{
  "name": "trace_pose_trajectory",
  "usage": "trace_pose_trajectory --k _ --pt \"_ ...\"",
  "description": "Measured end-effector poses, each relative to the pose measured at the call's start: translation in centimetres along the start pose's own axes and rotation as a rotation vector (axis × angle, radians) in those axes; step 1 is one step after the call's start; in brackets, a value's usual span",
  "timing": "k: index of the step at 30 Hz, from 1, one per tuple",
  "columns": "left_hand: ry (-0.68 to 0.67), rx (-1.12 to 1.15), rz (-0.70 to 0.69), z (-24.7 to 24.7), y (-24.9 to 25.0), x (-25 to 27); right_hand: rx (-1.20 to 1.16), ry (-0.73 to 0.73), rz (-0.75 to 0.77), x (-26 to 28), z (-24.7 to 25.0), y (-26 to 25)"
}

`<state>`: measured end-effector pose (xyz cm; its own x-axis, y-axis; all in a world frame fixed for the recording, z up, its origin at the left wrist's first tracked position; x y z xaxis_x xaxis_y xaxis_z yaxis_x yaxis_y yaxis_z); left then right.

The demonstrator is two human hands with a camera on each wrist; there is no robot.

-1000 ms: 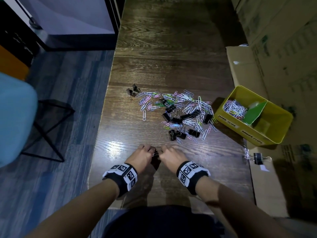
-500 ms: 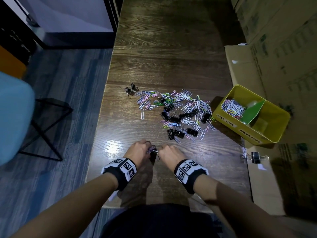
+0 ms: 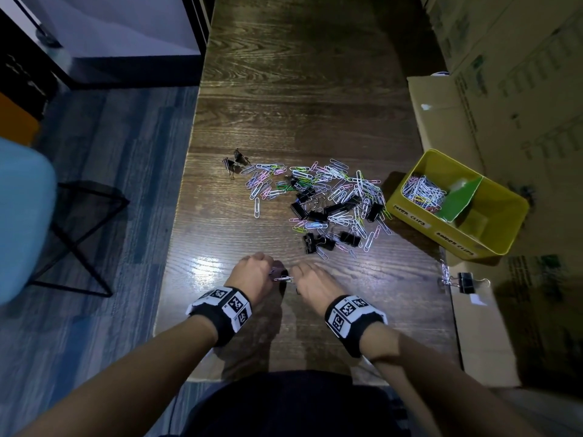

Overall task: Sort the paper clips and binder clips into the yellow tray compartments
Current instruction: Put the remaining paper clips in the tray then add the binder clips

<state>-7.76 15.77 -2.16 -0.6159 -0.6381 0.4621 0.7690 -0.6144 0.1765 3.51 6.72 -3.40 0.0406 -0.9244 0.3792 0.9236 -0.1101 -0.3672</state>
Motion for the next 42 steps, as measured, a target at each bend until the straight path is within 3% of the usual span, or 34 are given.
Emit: trace_pose_trajectory --k 4,7,10,14,17,22,27,31,35,39,42 --pt "-0.046 -0.073 0.001 -0.1 0.1 -0.4 -0.177 -0.011 -0.076 0.2 -0.5 1.1" --pt "-0.019 0.101 0.068 0.5 -1.1 -0.7 -0.420 0.057 -0.163 0.3 -0.2 1.7" --pt "-0.022 0.522 0.200 0.6 -2.9 -1.0 -0.688 0.114 -0.282 0.3 0.5 2.3" --pt "-0.099 1.410 0.364 0.8 -3.8 -0.3 -1.149 0.039 -0.367 0.4 1.6 2.6" --pt "-0.165 1.672 0.383 1.0 -4.2 0.0 -1.342 0.084 -0.400 0.2 2.0 3.0" --pt "-0.251 1.846 0.367 0.1 -4.7 0.3 -1.684 0.146 -0.489 -0.2 1.5 2.8" --pt "-0.259 1.678 0.331 -0.3 -4.9 0.4 -1.800 0.122 -0.456 0.2 1.8 2.7" --pt "-0.118 1.361 0.395 -0.6 -5.4 0.2 -1.667 0.160 -0.522 0.0 1.4 3.4" --pt "-0.078 1.004 0.245 -0.9 -5.7 0.3 -1.125 0.201 -0.412 0.0 1.6 3.5" --pt "-0.035 0.452 0.073 -0.8 -5.9 1.1 -0.492 0.006 -0.343 0.2 0.9 2.8" --pt "-0.025 0.148 0.050 -1.3 -5.5 1.8 -0.298 -0.014 -0.334 0.5 0.0 2.3"
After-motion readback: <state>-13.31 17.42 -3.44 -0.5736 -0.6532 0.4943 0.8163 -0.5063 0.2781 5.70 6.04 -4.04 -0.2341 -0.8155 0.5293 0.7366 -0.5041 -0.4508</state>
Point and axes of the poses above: each hand's wrist, its own x-axis away from the middle knuckle, its own z-axis out of the back of the hand, y = z × x, the point moved 2 cm from there along -x, towards the middle knuckle, and after that the axes turned 4 degrees about -x, right-handed, at the moved point
